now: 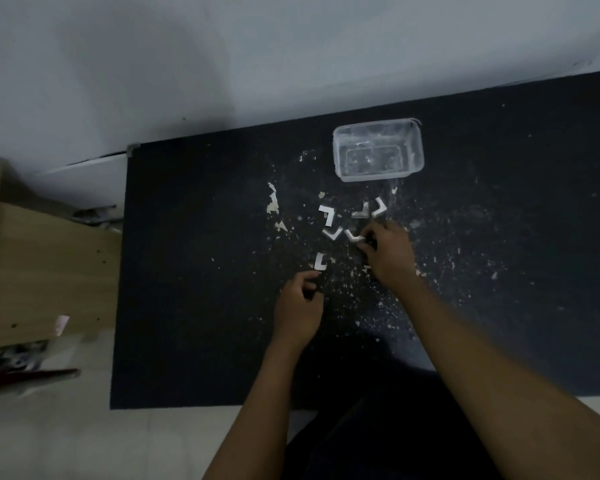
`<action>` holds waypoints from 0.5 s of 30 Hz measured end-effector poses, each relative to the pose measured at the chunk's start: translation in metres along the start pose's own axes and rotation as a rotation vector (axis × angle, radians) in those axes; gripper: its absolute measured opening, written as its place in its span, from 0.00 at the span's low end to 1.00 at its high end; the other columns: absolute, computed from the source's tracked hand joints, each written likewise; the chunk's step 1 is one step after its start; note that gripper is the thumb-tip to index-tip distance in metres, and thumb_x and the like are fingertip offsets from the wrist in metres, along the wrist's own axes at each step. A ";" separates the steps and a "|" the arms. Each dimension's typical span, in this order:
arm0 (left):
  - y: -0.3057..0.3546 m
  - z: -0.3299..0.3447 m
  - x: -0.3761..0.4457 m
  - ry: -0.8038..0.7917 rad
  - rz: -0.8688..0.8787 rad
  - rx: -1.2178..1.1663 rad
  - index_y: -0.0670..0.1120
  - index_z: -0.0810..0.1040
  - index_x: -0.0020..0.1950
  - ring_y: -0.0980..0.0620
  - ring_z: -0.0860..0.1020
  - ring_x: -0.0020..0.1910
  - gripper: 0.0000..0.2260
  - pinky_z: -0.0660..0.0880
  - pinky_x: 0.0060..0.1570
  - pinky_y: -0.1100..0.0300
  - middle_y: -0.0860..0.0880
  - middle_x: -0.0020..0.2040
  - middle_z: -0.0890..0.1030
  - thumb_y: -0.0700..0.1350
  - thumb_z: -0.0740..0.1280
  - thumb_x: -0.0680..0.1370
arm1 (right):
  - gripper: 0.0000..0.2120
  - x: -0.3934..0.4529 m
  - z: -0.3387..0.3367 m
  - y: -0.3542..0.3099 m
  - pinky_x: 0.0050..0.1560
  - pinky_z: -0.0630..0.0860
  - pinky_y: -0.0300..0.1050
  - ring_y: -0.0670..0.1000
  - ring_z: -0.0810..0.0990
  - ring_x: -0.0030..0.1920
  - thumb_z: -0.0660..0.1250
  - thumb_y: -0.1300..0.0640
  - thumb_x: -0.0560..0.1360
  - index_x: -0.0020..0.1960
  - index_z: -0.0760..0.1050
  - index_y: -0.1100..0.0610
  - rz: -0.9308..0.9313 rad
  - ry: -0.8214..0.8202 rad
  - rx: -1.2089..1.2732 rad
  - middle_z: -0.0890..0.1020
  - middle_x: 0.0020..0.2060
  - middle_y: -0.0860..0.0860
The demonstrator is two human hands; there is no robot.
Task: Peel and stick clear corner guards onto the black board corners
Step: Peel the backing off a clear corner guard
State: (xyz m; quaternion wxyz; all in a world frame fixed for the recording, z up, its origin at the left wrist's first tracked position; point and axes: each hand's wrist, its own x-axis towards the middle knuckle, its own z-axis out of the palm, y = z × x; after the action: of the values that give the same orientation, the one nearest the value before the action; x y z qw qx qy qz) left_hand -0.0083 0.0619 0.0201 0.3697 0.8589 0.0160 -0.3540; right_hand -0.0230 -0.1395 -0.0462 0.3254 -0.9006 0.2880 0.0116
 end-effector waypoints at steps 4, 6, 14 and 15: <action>-0.010 -0.003 -0.013 -0.012 -0.037 -0.063 0.59 0.74 0.65 0.58 0.78 0.50 0.16 0.74 0.44 0.66 0.55 0.57 0.77 0.42 0.67 0.81 | 0.06 -0.010 0.001 -0.002 0.45 0.77 0.50 0.57 0.76 0.49 0.70 0.54 0.76 0.49 0.79 0.56 -0.036 0.040 -0.005 0.78 0.49 0.55; -0.008 -0.008 -0.018 -0.031 -0.054 -0.104 0.58 0.74 0.66 0.58 0.77 0.51 0.16 0.74 0.45 0.65 0.55 0.57 0.77 0.42 0.66 0.81 | 0.05 -0.016 -0.002 -0.004 0.44 0.75 0.49 0.55 0.76 0.46 0.71 0.56 0.76 0.48 0.80 0.57 -0.085 0.059 0.052 0.79 0.46 0.54; 0.050 -0.024 -0.033 0.007 0.045 -0.374 0.59 0.74 0.69 0.57 0.82 0.52 0.15 0.77 0.48 0.62 0.57 0.57 0.81 0.54 0.65 0.83 | 0.06 -0.047 -0.041 -0.044 0.46 0.71 0.41 0.49 0.75 0.44 0.75 0.63 0.71 0.47 0.81 0.59 -0.371 0.221 0.221 0.81 0.43 0.51; 0.059 -0.025 -0.036 0.007 0.063 -0.402 0.58 0.73 0.71 0.58 0.83 0.52 0.16 0.78 0.50 0.61 0.57 0.57 0.81 0.55 0.65 0.82 | 0.06 -0.050 -0.048 -0.052 0.46 0.70 0.40 0.49 0.76 0.44 0.75 0.64 0.71 0.47 0.81 0.59 -0.403 0.234 0.239 0.81 0.43 0.51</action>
State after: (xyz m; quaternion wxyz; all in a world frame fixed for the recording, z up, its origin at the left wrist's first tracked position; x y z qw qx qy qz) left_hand -0.0032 0.0436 0.0918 0.5448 0.7691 0.0607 -0.3288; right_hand -0.0455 -0.1106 0.0323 0.3896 -0.8901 0.1380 -0.1920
